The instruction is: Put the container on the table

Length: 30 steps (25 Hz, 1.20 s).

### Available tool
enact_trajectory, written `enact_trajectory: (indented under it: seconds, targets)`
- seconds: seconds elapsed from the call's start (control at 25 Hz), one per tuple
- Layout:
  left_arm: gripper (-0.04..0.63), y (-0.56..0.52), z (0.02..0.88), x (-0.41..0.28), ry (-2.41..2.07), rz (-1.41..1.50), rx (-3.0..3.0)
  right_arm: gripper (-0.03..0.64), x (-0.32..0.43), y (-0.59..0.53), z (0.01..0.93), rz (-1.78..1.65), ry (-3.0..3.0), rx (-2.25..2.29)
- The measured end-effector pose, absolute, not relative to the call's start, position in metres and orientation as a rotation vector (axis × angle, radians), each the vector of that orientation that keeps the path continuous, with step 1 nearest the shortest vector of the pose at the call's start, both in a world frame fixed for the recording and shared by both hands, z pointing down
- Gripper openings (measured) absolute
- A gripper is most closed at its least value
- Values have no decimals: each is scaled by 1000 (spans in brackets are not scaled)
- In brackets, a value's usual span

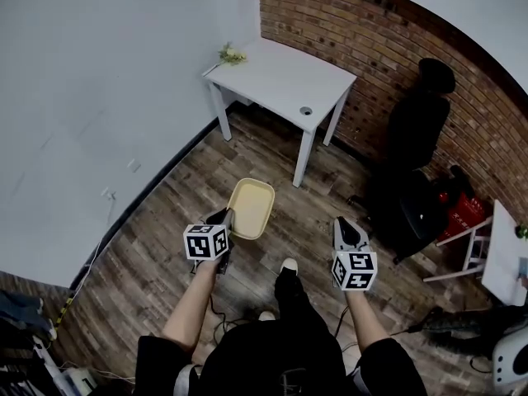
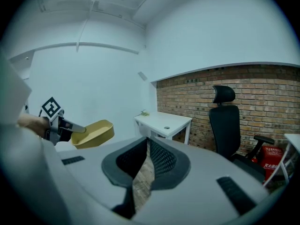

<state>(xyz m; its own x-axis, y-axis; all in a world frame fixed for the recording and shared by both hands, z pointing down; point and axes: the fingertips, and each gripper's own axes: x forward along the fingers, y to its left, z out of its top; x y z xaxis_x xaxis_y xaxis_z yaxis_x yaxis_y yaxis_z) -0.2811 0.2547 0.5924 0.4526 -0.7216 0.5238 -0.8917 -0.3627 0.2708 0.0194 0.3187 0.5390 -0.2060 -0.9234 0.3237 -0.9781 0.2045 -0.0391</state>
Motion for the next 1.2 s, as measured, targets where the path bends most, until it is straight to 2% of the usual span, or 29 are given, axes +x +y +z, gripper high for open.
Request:
enact_trajectory:
  seconds: [1.2]
  targets:
    - [28, 51, 577, -199, -1384, 494, 2125, 26, 98, 96, 532, 381, -2313, 1729]
